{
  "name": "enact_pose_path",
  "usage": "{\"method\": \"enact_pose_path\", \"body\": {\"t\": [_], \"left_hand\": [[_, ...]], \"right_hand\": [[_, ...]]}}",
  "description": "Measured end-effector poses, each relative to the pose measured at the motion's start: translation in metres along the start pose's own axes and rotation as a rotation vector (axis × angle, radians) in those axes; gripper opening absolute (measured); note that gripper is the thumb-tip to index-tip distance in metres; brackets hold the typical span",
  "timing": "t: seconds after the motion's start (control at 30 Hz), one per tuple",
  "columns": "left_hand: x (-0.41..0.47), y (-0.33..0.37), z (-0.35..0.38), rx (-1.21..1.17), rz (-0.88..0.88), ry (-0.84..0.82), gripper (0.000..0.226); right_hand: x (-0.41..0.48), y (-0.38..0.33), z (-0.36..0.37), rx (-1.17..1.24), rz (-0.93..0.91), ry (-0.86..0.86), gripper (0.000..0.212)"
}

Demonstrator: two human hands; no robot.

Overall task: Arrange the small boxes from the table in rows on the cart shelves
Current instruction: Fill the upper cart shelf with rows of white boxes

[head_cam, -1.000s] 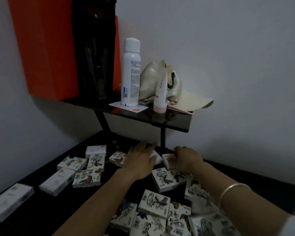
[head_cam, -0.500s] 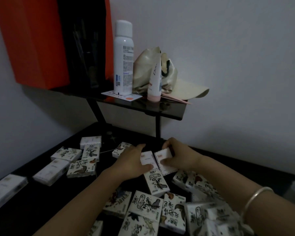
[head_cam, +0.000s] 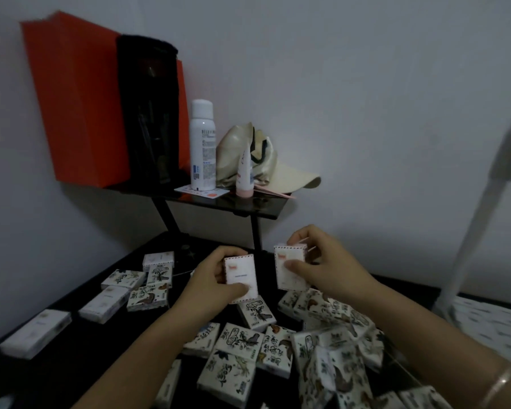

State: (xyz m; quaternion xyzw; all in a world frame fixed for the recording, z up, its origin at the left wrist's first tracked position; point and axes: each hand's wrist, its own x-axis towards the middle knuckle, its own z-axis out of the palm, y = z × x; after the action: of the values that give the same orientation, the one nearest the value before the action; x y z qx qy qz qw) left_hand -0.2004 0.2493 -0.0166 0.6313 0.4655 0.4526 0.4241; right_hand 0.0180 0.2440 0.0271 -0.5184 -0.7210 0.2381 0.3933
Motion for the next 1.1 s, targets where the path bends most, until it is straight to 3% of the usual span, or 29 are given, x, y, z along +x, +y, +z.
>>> {"method": "enact_pose_path", "body": {"t": [0.23, 0.63, 0.9, 1.1], "left_hand": [[-0.064, 0.065, 0.016, -0.181, 0.071, -0.119, 0.05], [-0.144, 0.244, 0.086, -0.181, 0.404, -0.31, 0.054], [-0.125, 0.34, 0.202, -0.116, 0.514, -0.377, 0.043], [-0.095, 0.369, 0.268, -0.115, 0.471, -0.397, 0.036]], "right_hand": [[-0.069, -0.051, -0.047, 0.057, -0.084, 0.0, 0.024], [-0.209, -0.151, -0.198, -0.058, -0.299, 0.2, 0.025], [-0.253, -0.17, -0.327, -0.182, -0.2, 0.497, 0.022], [-0.241, -0.128, -0.405, -0.299, -0.078, 0.69, 0.02]]}}
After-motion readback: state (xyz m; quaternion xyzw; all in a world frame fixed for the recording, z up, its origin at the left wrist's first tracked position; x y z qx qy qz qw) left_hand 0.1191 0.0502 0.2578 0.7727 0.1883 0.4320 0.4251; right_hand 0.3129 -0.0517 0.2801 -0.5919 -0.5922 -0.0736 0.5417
